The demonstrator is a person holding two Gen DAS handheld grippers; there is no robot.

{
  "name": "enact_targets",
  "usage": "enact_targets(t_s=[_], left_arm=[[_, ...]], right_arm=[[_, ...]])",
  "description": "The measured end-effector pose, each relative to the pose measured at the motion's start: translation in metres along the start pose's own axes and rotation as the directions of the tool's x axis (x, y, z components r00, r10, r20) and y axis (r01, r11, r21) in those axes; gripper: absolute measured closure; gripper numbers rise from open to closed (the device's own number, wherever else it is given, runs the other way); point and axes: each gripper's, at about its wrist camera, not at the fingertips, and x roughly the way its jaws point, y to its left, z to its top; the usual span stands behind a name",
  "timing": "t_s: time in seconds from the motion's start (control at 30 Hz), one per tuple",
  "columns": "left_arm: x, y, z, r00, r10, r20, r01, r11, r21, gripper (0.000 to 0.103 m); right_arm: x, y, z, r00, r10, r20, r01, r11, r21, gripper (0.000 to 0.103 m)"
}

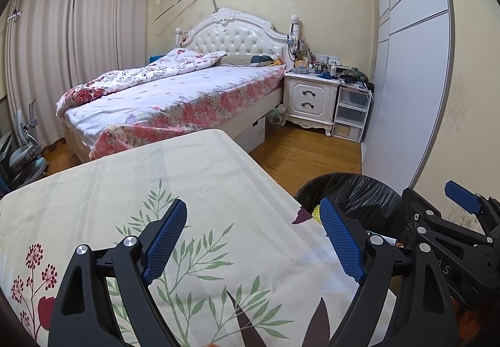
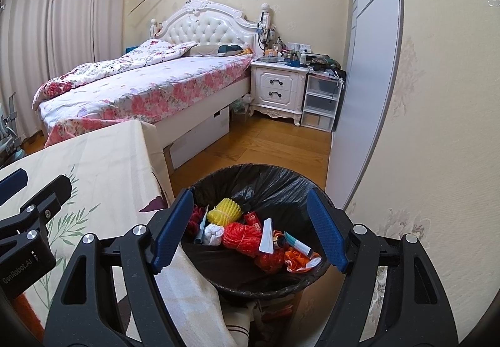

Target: Collect trash

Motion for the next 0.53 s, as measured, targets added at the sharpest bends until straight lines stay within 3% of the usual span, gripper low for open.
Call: enact_targets(t_s=[0.53], left_arm=[[0.009,0.017,-0.006,0.996,0.077,-0.044,-0.078,0.997,-0.015,0.019]], right_arm=[[0.002,0.019,0.001,0.999,0.032,-0.009,-0.032,0.999,-0.034,0.03]])
